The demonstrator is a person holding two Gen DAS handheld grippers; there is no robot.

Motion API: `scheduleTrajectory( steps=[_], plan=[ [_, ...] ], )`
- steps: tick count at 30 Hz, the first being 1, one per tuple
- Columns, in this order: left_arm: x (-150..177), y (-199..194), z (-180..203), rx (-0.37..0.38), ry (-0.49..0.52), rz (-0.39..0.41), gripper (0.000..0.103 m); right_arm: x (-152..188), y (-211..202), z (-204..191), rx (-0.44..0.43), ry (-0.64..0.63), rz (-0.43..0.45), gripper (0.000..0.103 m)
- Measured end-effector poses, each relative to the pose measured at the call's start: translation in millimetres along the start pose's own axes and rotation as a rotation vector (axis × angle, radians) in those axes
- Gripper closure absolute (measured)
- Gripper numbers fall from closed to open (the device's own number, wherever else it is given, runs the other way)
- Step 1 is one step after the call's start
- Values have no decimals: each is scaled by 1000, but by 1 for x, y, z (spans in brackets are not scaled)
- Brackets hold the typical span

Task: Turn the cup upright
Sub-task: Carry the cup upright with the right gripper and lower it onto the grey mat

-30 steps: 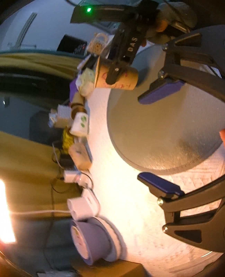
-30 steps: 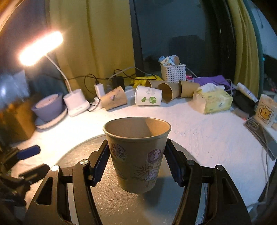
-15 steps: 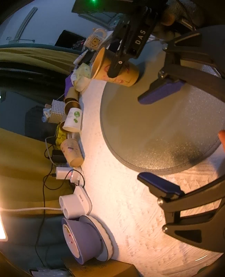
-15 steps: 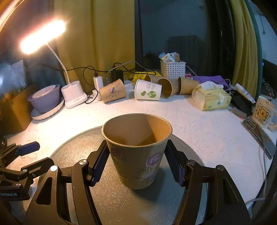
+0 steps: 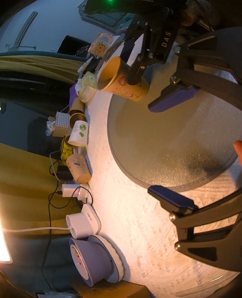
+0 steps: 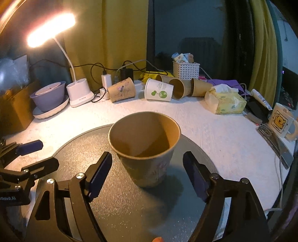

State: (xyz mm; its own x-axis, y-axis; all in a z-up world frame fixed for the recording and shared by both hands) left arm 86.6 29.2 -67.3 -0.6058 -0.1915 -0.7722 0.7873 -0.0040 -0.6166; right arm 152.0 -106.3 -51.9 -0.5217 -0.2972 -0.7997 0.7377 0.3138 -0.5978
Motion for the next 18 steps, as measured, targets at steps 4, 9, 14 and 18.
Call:
scheduleTrajectory(
  steps=[4, 9, 14, 18],
  plan=[
    [0, -3, 4, 3, 16, 8, 21, 8, -5, 2, -3, 9, -30, 21],
    [2, -10, 13, 17, 44, 32, 21, 20, -18, 2, 5, 25, -53, 22],
    [3, -27, 25, 50, 85, 93, 21, 26, -37, 3, 9, 50, -48, 22],
    [3, -38, 36, 62, 126, 140, 21, 31, -54, 6, 20, 65, -31, 22]
  ],
)
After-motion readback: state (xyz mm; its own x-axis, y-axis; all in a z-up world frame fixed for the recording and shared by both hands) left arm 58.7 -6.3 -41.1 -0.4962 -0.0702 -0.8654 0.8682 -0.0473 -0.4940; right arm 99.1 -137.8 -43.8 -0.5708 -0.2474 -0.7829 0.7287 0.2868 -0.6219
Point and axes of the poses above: each gripper's, at about its wrist camera, not at the fingertips, and y roughly the way its jaws point, z to its right, x to its underside, the point moved 1 cm from there along y, roughly the way its jaws point, and after that the axes turned 1 degree about -x, right-handed, at the moved point
